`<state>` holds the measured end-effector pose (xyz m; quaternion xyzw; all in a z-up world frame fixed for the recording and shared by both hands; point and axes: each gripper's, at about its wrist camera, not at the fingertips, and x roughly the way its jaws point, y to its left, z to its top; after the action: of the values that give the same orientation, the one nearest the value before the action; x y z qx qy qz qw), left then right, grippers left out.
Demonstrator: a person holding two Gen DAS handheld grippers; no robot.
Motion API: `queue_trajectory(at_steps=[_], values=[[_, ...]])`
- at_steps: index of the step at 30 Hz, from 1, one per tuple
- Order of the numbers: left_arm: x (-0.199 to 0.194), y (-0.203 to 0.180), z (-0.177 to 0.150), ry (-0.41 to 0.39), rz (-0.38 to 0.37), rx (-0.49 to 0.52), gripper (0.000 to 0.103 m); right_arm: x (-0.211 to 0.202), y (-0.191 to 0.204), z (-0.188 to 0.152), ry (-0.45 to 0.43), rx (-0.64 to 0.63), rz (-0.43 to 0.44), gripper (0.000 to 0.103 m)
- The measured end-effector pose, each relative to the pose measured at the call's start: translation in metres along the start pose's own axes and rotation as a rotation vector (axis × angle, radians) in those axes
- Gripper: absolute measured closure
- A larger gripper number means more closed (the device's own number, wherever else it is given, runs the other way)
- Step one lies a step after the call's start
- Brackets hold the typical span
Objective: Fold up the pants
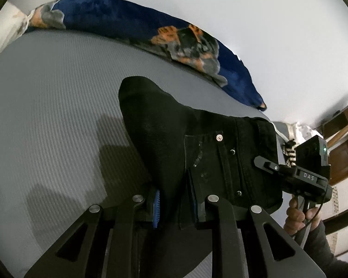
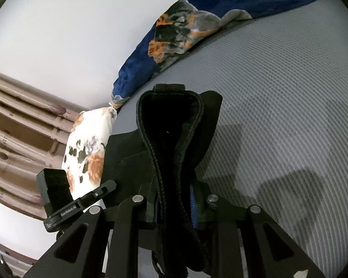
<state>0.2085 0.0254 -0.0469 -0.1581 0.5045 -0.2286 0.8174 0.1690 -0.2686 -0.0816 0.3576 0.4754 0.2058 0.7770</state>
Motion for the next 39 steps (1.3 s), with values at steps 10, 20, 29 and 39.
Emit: queue_trajectory(at_steps=[10,20,29,39], values=[[0.024,0.019,0.027,-0.009,0.047,-0.024,0.082,0.024,-0.012,0.014,-0.001,0.007,-0.108,0.083],[0.043,0.045,0.004,0.041,0.258,-0.036,0.073,0.029,-0.018,-0.004,-0.022,-0.078,-0.351,0.056],[0.033,0.021,-0.032,0.026,0.415,0.09,0.054,-0.001,0.005,-0.037,-0.116,-0.173,-0.454,0.05],[-0.001,-0.01,-0.08,-0.024,0.479,0.141,0.046,-0.025,0.054,-0.089,-0.181,-0.336,-0.527,0.047]])
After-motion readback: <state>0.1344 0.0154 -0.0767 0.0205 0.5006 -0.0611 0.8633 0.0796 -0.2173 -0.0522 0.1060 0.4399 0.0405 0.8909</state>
